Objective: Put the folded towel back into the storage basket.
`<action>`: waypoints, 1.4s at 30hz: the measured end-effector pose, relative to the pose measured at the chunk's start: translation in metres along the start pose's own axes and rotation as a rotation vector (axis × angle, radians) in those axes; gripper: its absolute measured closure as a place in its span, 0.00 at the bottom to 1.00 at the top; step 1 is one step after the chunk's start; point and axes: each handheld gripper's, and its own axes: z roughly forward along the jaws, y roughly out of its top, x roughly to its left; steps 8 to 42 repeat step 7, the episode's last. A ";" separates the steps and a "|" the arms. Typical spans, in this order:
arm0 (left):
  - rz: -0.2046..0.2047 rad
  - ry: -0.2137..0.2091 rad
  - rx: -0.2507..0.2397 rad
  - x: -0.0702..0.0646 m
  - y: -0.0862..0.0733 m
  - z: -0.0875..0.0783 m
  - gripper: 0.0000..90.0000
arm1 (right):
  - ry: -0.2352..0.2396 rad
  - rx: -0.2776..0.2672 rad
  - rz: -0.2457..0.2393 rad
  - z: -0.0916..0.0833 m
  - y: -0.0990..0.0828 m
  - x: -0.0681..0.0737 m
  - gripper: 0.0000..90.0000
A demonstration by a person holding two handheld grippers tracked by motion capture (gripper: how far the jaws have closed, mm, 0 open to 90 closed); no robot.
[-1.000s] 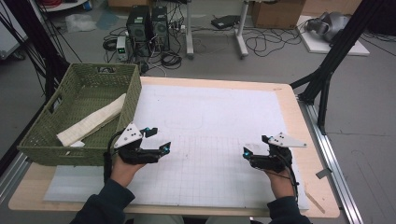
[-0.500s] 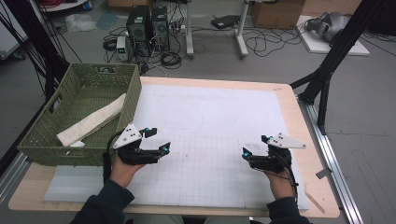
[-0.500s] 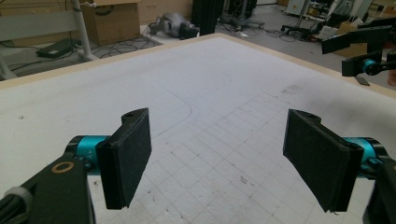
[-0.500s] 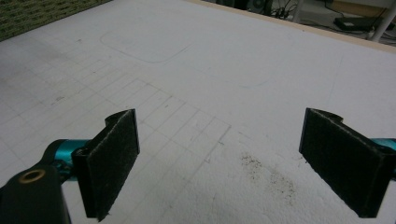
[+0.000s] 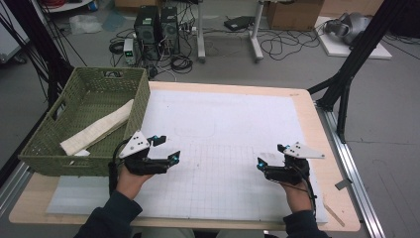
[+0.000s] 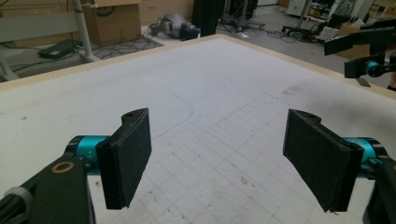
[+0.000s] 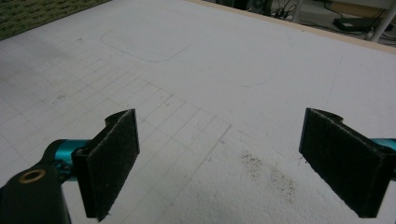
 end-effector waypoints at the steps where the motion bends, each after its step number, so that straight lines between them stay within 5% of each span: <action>1: 0.001 0.000 0.000 0.000 0.000 0.000 0.27 | -0.001 -0.001 -0.001 0.000 0.000 0.000 0.13; 42: -0.001 0.000 0.003 0.000 0.000 0.002 0.26 | -0.003 -0.003 0.002 -0.001 0.000 -0.001 0.13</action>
